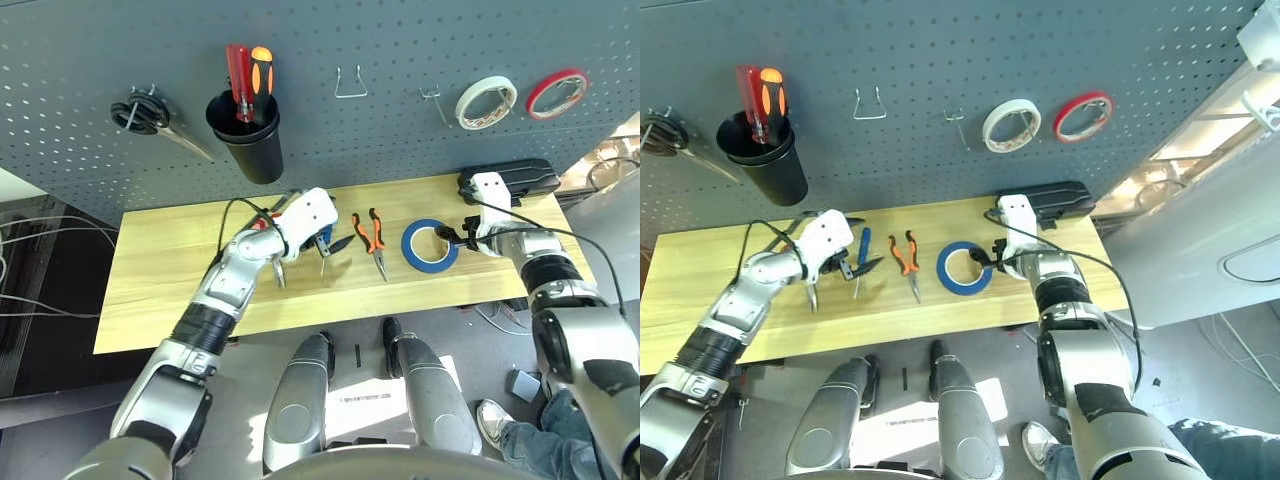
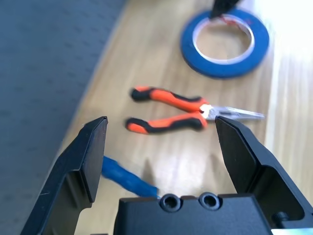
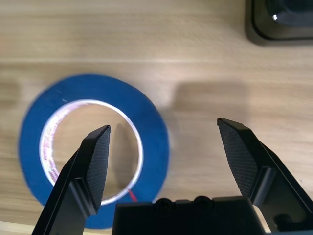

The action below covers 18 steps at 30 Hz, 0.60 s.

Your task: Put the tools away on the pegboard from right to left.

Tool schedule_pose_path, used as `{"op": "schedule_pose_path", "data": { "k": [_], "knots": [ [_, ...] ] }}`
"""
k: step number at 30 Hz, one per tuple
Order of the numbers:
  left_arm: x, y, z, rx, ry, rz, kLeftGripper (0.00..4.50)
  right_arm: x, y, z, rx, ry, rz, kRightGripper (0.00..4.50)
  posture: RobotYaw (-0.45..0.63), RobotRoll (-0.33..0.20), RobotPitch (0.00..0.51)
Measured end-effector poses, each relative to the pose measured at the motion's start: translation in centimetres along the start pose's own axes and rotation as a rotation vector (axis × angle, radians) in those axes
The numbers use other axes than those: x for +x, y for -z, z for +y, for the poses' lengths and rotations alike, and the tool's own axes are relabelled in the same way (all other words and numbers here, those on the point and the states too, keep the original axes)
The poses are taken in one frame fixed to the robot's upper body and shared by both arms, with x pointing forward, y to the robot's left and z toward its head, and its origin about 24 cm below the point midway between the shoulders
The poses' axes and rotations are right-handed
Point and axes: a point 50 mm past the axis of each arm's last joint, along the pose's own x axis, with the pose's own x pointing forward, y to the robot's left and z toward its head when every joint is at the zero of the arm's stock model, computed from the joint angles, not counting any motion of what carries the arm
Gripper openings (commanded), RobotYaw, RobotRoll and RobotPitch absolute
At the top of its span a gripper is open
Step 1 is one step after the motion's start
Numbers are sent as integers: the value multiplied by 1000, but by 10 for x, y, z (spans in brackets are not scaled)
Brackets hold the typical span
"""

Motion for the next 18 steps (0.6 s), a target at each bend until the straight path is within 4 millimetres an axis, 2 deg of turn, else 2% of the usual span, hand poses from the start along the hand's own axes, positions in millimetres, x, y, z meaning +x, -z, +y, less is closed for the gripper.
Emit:
{"op": "schedule_pose_path", "data": {
  "k": [2,5,14,18],
  "knots": [
    [5,-1,-5,-11,15,5,4486,1,4,0,-5,11,30,4500,130,0,294],
    [9,-3,-9,-16,29,8,4500,3,7,4,-2,12,53,3894,132,0,295],
    [5,1,-11,-13,34,29,4500,7,8,13,-2,-12,82,745,149,0,286],
    [3,4,-11,-19,32,40,4500,7,8,12,-3,-9,79,696,160,0,296]
  ]
}}
